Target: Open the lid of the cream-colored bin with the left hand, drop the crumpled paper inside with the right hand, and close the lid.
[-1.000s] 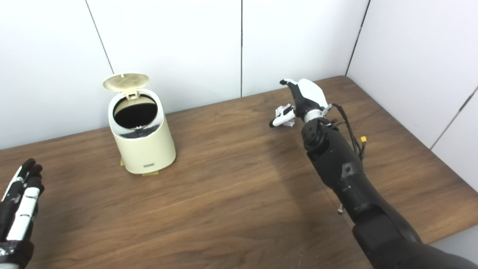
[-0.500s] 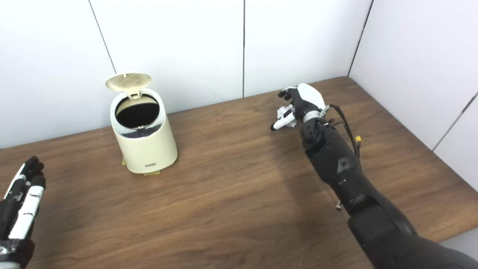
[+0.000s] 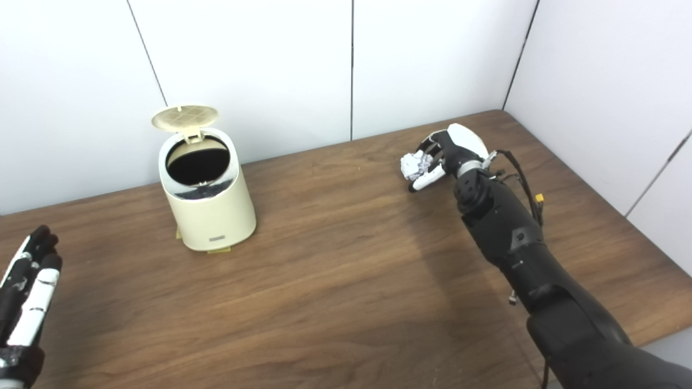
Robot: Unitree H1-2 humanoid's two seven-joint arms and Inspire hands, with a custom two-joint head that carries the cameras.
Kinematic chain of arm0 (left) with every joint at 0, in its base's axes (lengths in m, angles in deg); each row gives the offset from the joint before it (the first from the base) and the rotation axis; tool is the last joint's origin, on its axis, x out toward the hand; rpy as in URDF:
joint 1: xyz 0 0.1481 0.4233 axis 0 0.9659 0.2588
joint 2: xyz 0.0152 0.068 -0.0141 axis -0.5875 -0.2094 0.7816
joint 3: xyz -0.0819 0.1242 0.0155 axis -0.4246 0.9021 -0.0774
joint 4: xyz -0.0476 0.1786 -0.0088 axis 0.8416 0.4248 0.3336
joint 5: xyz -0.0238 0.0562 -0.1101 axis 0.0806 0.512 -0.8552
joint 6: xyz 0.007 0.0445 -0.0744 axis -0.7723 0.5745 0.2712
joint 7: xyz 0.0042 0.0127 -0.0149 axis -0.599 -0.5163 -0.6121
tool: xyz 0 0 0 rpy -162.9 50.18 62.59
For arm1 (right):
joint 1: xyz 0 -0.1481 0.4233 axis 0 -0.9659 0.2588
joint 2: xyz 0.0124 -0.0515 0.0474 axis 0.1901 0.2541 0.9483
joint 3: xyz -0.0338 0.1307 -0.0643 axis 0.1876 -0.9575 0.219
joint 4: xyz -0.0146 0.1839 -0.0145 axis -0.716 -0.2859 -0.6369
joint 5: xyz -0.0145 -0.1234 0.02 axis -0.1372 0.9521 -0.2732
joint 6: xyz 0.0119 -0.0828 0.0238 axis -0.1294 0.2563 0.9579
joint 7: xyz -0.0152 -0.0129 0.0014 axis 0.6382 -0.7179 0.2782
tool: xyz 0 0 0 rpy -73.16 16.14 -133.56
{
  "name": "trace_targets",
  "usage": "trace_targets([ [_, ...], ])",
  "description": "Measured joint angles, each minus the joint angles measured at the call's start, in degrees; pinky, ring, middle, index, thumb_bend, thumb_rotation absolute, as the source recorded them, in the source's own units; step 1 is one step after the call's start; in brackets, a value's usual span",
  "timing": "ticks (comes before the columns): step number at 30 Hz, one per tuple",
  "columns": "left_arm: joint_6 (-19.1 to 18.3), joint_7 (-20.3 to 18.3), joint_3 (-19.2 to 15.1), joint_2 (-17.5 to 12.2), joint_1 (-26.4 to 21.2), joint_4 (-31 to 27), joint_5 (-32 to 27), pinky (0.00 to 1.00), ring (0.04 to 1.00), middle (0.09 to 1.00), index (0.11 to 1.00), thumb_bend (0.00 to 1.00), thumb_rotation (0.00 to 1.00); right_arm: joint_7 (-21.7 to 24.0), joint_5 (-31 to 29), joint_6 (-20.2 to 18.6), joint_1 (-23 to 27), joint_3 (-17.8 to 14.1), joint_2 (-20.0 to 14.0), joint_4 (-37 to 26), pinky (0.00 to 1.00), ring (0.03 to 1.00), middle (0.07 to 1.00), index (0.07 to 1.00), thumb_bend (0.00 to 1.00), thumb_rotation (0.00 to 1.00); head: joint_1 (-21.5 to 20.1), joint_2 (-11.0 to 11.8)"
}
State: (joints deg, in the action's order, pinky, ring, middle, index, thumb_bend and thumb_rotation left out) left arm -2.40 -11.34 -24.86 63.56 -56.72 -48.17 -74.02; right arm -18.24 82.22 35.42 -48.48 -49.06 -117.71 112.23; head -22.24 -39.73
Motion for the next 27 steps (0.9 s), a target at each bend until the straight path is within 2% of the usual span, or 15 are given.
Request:
trace_targets([
  [2, -0.03, 0.07, -0.16, 0.0, 0.0, -0.02, 0.01, 1.0, 1.0, 0.968, 0.999, 0.48, 0.66, 0.71, -0.02, -0.72, -0.08, 0.04, -0.16, -0.55, 0.39, 0.407, 0.495, 0.545, 0.52, 0.0, 0.26, -0.18],
  [8, -0.03, 0.34, 0.03, 0.05, -0.02, -0.12, 0.94, 1.0, 1.0, 0.962, 0.988, 0.49, 0.72, 2.03, 0.17, -1.98, -0.99, 1.66, 0.28, -4.09, 0.34, 0.382, 0.481, 0.534, 0.51, 0.0, 2.28, -0.27],
  [13, 0.49, 0.34, 0.33, 0.12, -0.06, 0.4, 1.16, 1.0, 0.998, 0.961, 0.976, 0.5, 0.67, 1.55, 0.41, -1.85, -1.61, 2.48, 3.12, -7.25, 0.34, 0.37, 0.469, 0.547, 0.51, 0.0, 2.46, 0.26],
  [20, 0.75, 0.34, 1.08, 0.23, -0.12, 1.1, 1.38, 1.0, 1.0, 0.948, 0.955, 0.58, 0.64, -3.29, 3.35, -0.57, -1.84, 3.82, 6.14, -9.27, 0.34, 0.372, 0.481, 0.536, 0.51, 0.0, 4.31, 1.32],
  [27, 2.5, 0.61, 1.7, 0.62, -0.07, 2.27, 3.05, 1.0, 0.97, 0.93, 0.939, 0.6, 0.61, -6.44, 4.76, 2.54, -4.11, 3.33, 6.22, -16.49, 0.37, 0.372, 0.496, 0.528, 0.51, 0.0, 10.8, 2.11],
])
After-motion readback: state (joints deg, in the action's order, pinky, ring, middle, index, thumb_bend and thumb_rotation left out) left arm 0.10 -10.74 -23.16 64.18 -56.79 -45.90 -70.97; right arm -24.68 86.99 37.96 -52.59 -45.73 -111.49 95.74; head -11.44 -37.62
